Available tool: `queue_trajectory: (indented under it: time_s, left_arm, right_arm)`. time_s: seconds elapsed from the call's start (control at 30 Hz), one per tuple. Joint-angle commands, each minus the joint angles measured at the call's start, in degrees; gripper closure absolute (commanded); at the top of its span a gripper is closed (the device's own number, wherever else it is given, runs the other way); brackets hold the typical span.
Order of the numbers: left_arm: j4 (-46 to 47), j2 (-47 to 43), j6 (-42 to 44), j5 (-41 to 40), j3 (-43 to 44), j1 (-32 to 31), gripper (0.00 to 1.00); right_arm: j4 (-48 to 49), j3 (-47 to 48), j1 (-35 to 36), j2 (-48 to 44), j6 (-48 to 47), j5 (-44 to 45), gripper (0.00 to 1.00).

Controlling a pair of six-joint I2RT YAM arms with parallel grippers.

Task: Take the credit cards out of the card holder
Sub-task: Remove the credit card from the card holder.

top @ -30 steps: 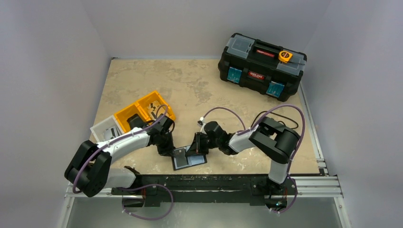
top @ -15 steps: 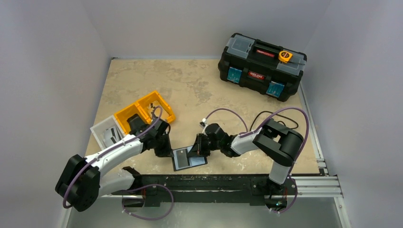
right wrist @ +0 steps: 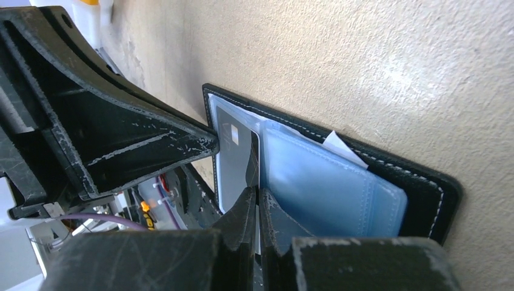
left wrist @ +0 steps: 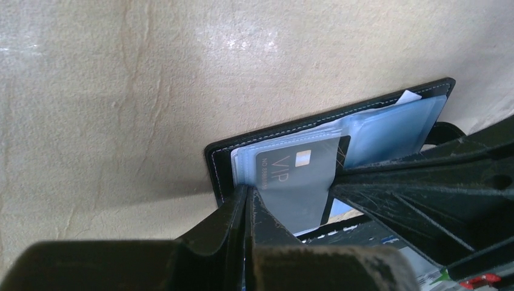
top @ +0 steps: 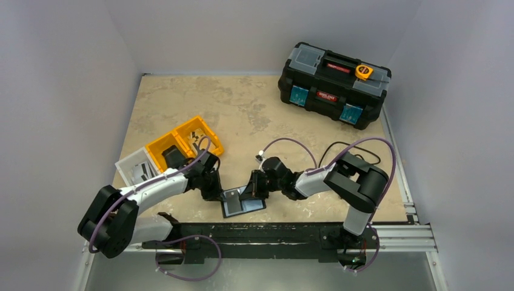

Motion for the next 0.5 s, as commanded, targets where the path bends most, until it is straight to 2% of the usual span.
queue_trajectory:
  time_s: [0.0, 0.17, 0.47]
  left_arm:
    - [-1.7, 3.8, -1.8, -5.8, -1.1, -0.3, 1.0]
    - [-4.3, 4.1, -2.3, -9.2, -0.6, -0.2, 1.0]
    - [-5.4, 3.8, -1.8, -10.3, -0.1, -0.2, 1.0]
  right_arm:
    - [-2.4, -0.5, 0.1, -2.6, -1.1, 2.6, 1.0]
    - [-3.2, -1.9, -0.5, -4.2, -1.2, 3.4, 1.0]
    - [-2.2, -4.4, -2.1, -5.7, -1.3, 2.9, 1.0]
